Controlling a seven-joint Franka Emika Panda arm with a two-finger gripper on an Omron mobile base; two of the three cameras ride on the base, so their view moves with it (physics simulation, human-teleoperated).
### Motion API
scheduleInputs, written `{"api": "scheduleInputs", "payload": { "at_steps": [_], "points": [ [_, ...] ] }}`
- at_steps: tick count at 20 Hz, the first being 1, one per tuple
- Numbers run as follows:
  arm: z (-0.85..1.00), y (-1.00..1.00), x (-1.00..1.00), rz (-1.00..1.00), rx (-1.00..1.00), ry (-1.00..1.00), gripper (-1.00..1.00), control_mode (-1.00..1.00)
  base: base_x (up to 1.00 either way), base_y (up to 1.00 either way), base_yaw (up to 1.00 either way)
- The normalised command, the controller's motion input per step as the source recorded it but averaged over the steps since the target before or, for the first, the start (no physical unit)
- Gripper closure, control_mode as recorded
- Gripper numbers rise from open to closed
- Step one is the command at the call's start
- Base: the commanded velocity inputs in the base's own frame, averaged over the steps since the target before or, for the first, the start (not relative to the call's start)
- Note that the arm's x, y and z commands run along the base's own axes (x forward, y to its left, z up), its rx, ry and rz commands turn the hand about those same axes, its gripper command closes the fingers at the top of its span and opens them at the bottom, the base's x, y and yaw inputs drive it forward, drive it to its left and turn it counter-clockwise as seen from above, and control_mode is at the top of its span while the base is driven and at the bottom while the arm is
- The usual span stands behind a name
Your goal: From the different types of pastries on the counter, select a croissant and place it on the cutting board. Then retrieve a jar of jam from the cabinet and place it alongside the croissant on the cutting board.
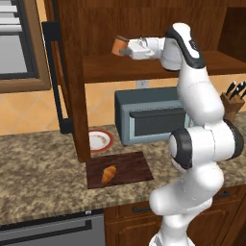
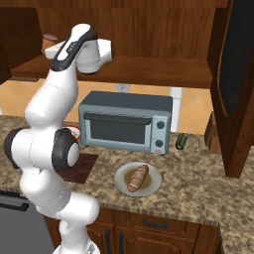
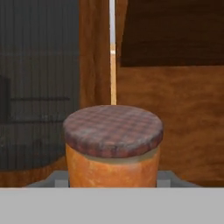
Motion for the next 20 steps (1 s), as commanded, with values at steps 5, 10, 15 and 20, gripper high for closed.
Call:
{"api": "scheduleInputs", "payload": {
  "at_steps": [5, 10, 15, 20],
  "points": [
    [-0.10, -0.25, -1.00, -0.14, 0.00, -0.02, 1.00, -1.00, 0.00, 0.00, 0.00],
    [0.01, -0.45, -1.00, -0.17, 0.02, -0.02, 1.00, -1.00, 0.00, 0.00, 0.00],
    [0.00, -0.48, -1.00, -0.07, 0.00, -0.04, 1.00, -1.00, 0.00, 0.00, 0.00],
    [-0.01, -0.61, -1.00, 0.00, 0.00, -0.02, 1.00, -1.00, 0.00, 0.00, 0.00]
  ]
}}
